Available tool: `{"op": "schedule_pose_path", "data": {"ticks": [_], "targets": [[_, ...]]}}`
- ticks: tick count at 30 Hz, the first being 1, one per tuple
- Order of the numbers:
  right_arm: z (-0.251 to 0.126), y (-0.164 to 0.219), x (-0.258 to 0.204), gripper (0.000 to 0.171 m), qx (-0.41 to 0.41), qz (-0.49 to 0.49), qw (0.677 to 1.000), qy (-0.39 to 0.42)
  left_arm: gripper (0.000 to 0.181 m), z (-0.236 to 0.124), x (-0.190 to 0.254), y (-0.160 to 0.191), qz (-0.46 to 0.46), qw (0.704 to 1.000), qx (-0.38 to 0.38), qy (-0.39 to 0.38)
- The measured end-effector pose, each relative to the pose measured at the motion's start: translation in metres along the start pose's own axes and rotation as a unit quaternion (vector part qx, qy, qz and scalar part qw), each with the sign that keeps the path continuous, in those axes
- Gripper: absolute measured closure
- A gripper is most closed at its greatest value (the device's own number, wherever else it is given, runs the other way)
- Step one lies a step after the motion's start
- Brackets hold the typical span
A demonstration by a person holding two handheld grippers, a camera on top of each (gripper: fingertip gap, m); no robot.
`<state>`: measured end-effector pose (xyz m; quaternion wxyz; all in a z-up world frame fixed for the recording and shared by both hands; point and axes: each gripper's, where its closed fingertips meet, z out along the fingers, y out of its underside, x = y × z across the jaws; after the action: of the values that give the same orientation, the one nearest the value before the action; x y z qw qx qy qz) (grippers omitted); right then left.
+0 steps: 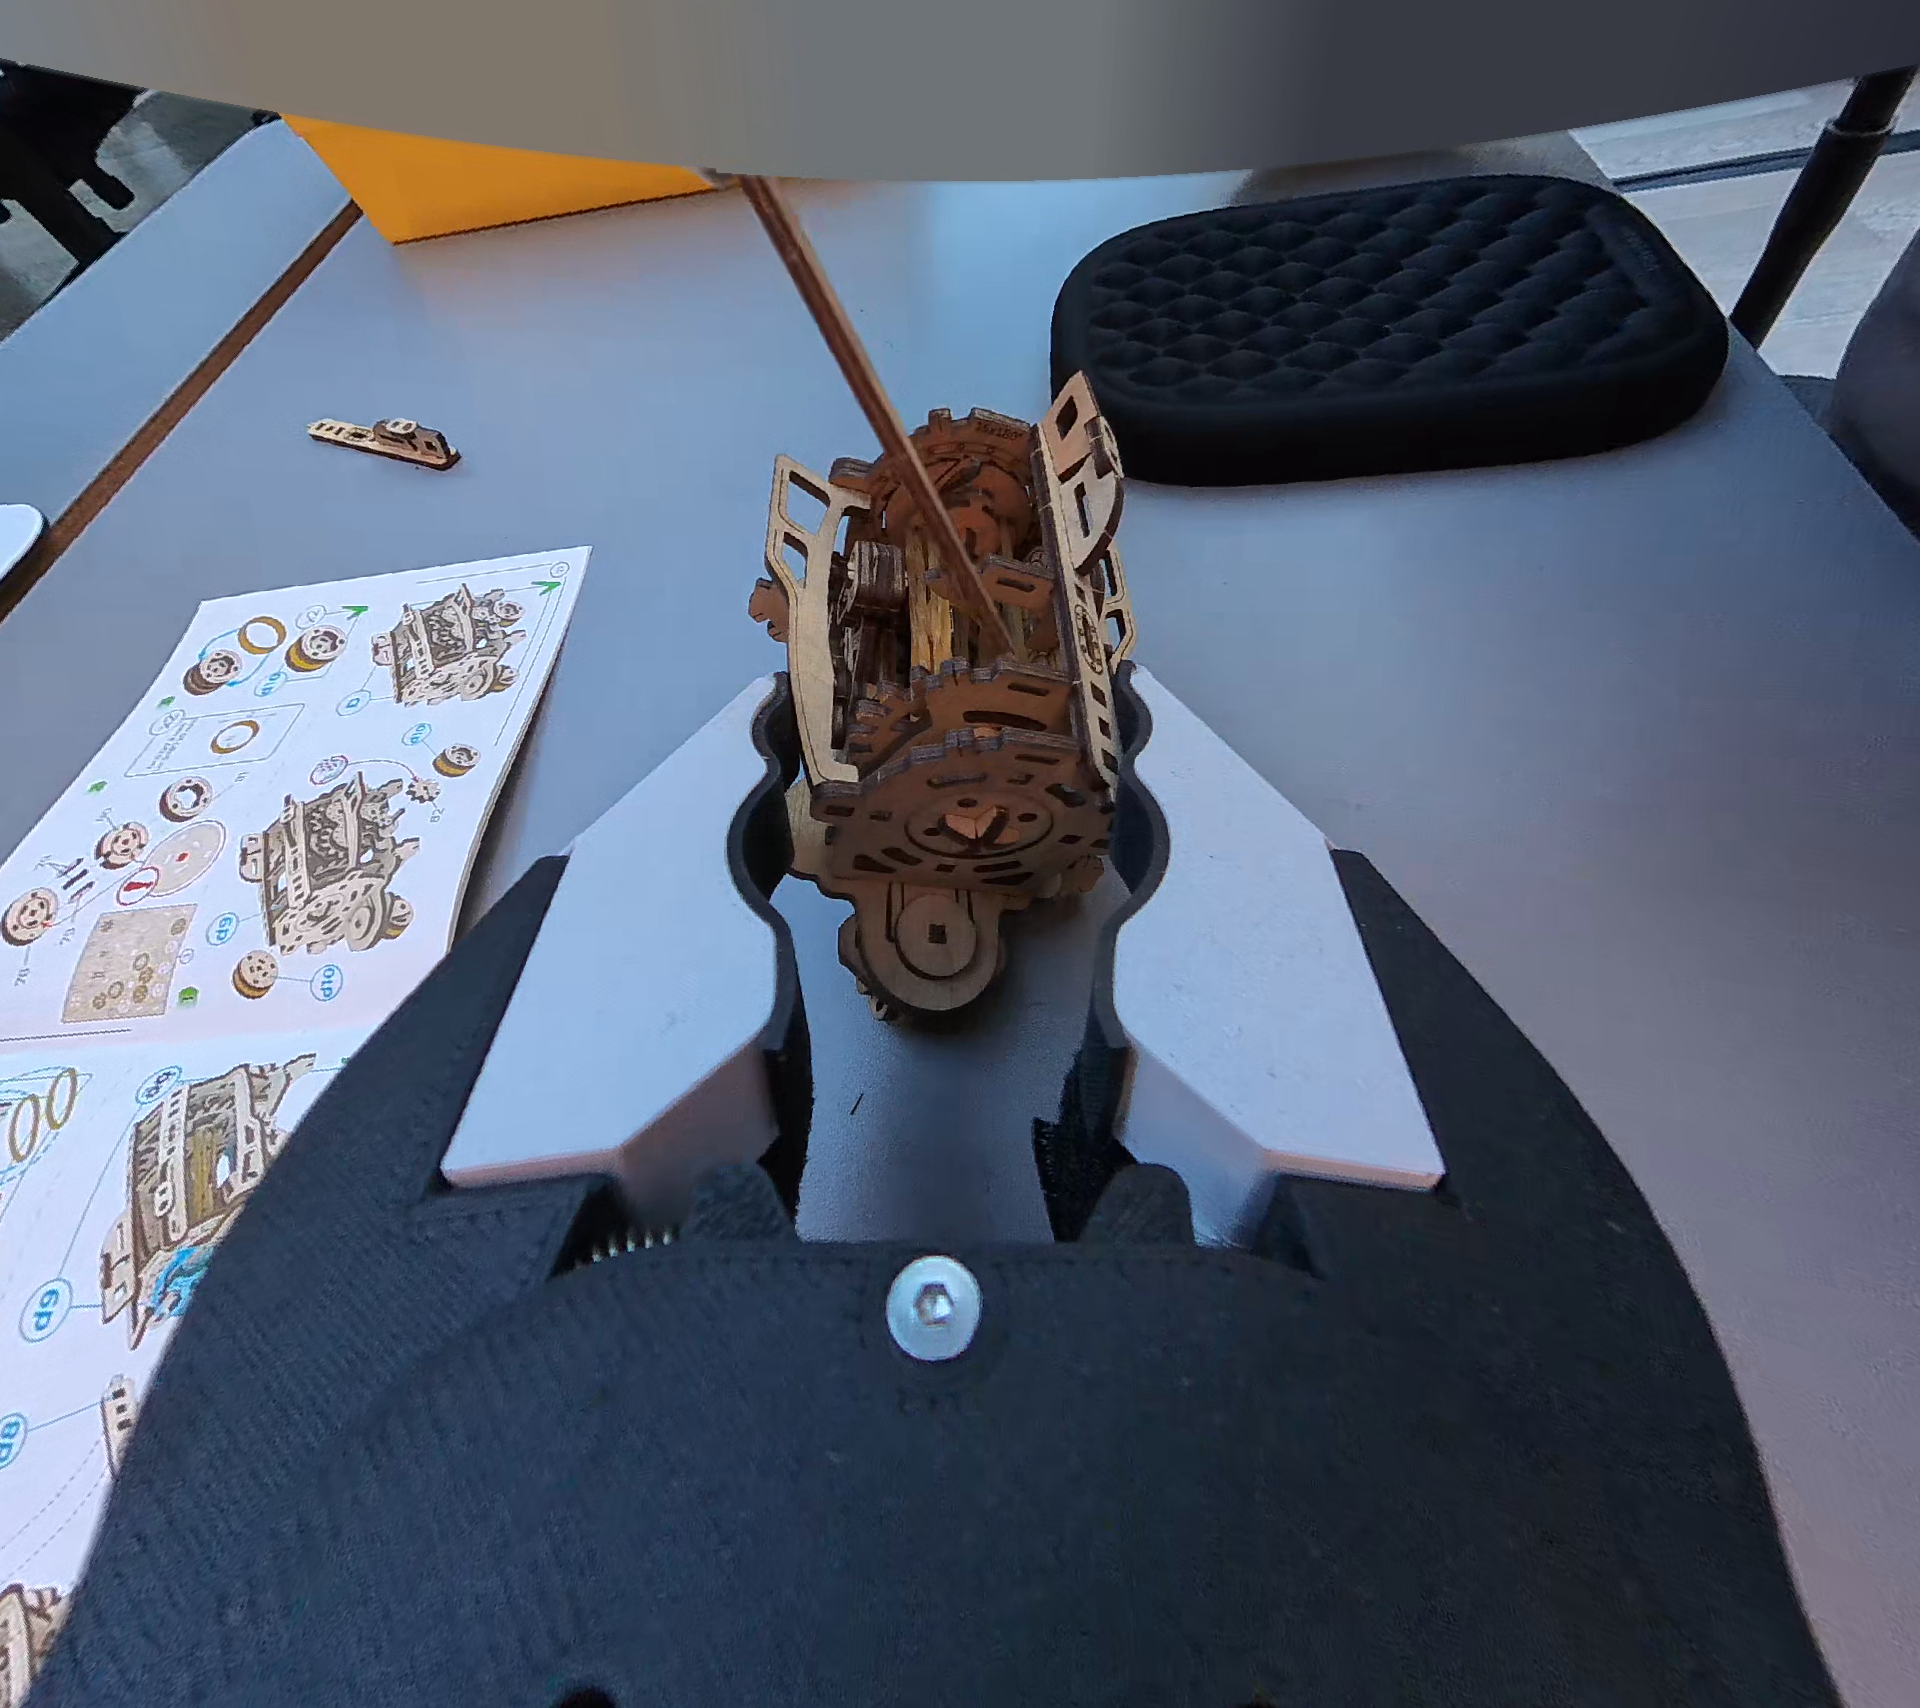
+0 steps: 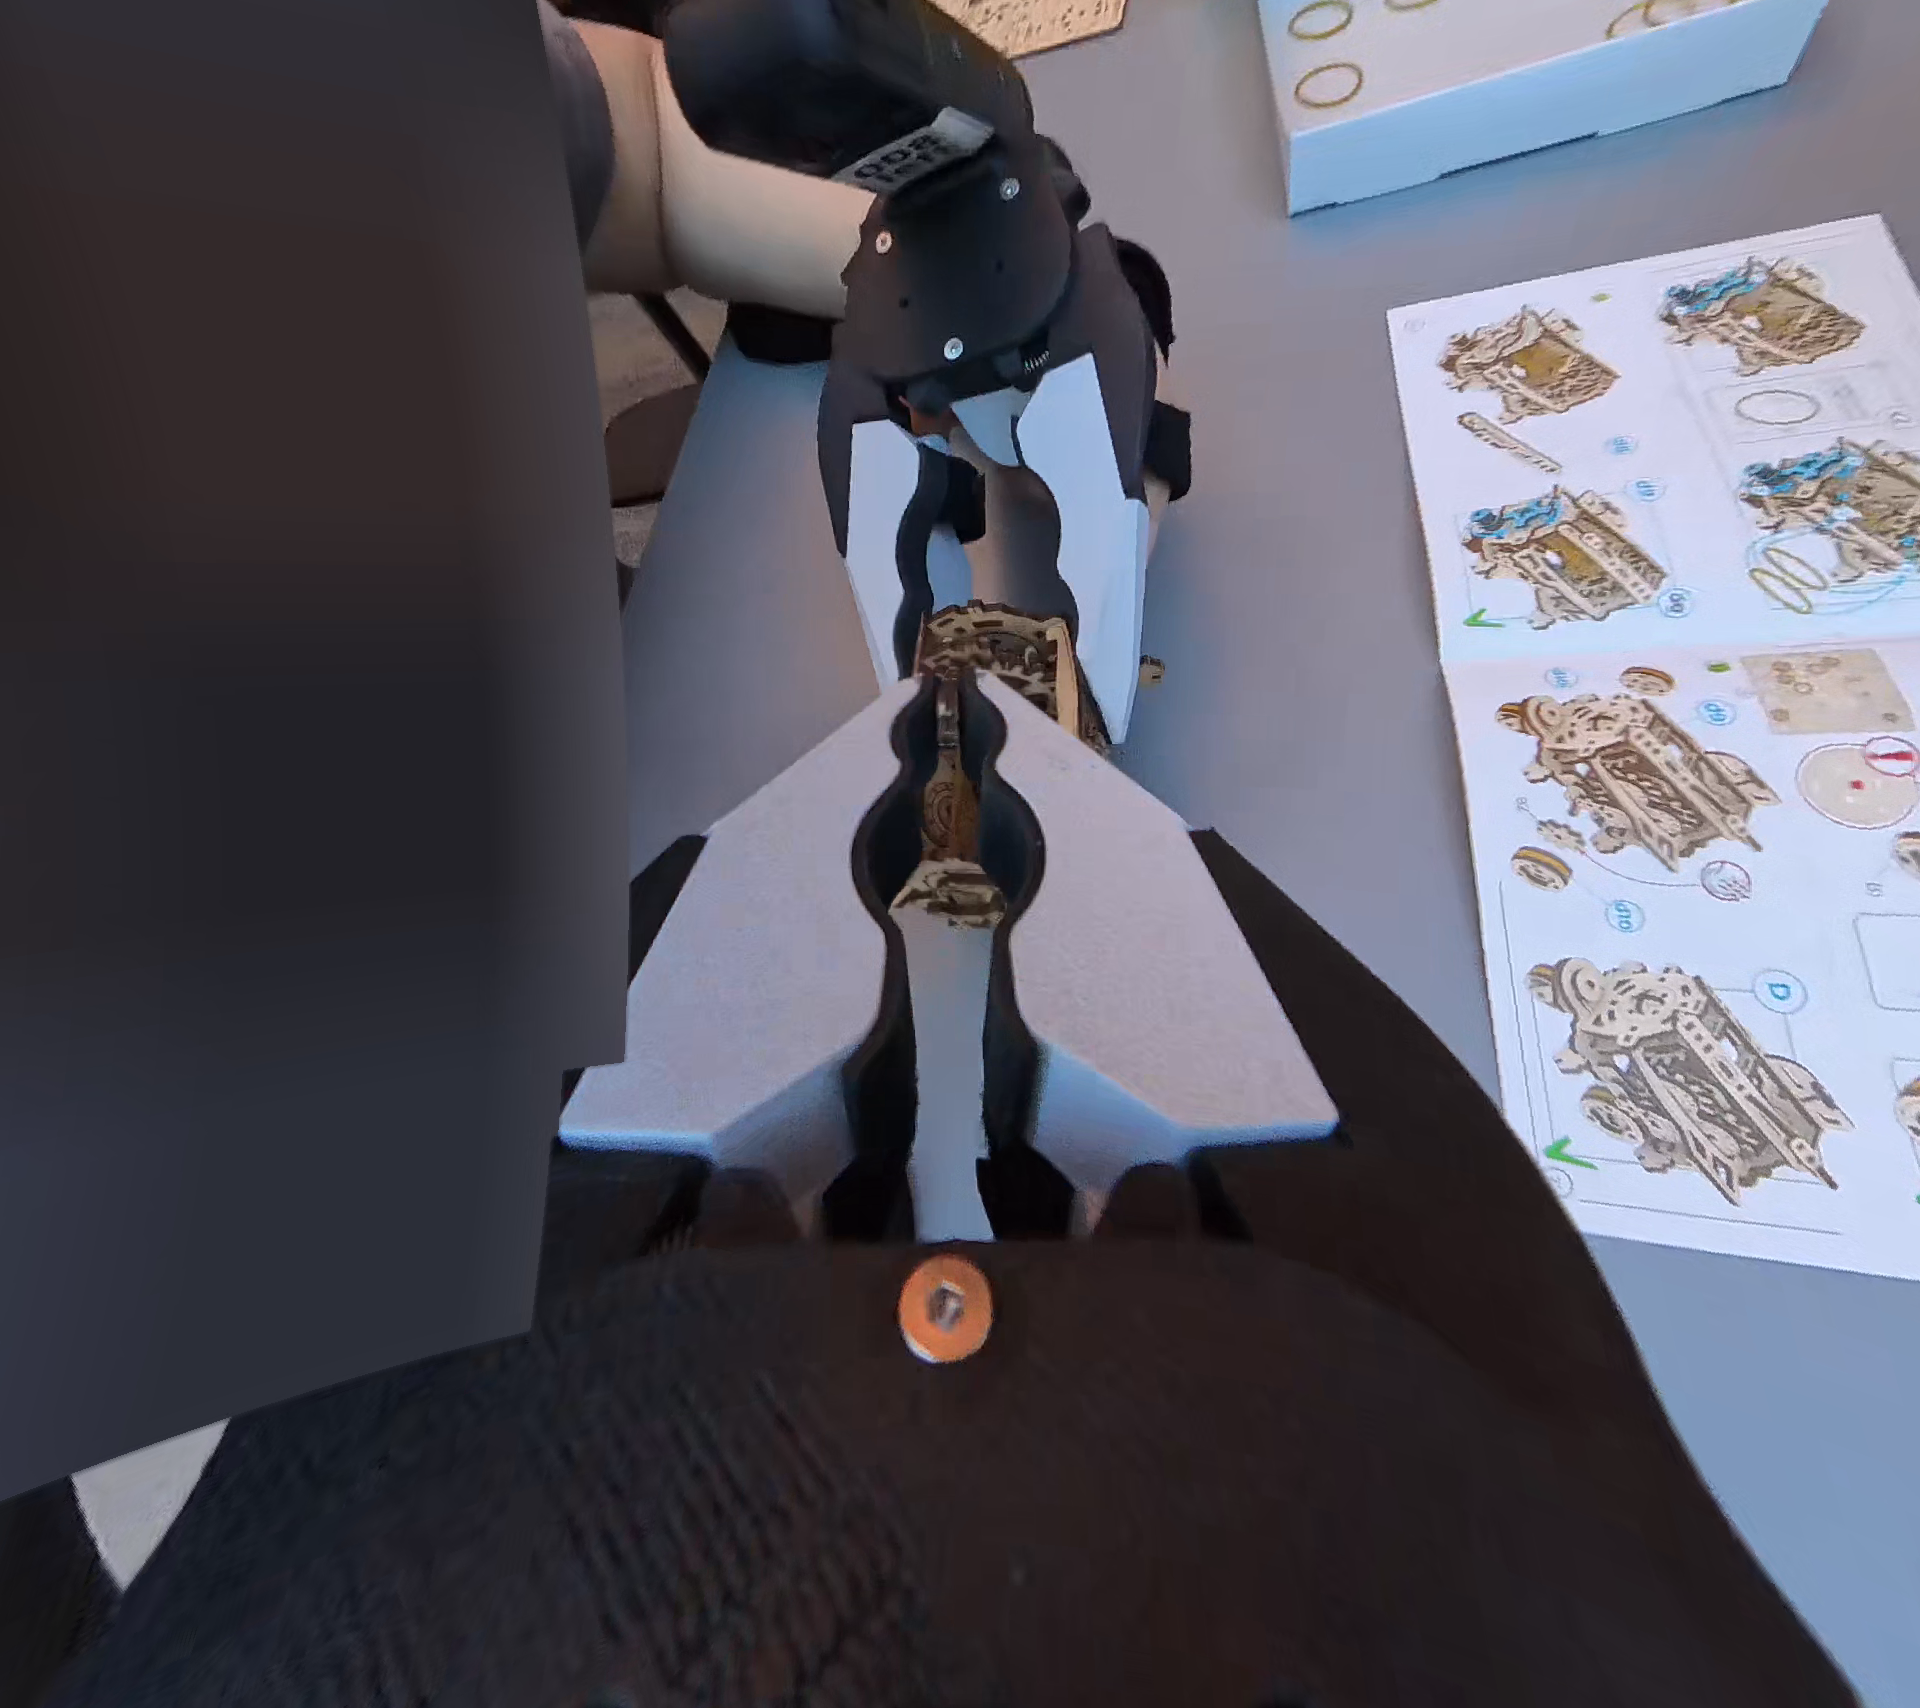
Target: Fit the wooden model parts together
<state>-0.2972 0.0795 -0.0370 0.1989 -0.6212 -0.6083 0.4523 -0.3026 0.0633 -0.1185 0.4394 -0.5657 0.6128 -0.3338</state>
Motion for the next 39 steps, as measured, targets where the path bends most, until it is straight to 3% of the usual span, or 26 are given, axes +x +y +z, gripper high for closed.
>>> {"op": "schedule_pose_path", "data": {"ticks": [1, 22, 31, 39], "targets": [[0.004, 0.0, -0.002, 0.17, -0.006, 0.0, 1.0, -0.009, 0.122, 0.0, 0.0, 0.0, 0.001, 1.0, 0.0, 0.0], [0.013, 0.008, 0.002, 0.17, -0.054, -0.009, 0.998, -0.007, 0.122, 0.001, 0.0, 0.0, -0.001, 1.0, 0.0, 0.001], [0.017, 0.009, -0.006, 0.17, -0.104, -0.052, 0.991, 0.065, 0.122, 0.001, 0.0, 0.0, -0.002, 1.0, -0.001, -0.001], [0.015, -0.001, -0.002, 0.17, -0.064, -0.01, 0.995, 0.074, 0.122, 0.001, 0.0, 0.0, -0.003, 1.0, -0.001, -0.004]]}}
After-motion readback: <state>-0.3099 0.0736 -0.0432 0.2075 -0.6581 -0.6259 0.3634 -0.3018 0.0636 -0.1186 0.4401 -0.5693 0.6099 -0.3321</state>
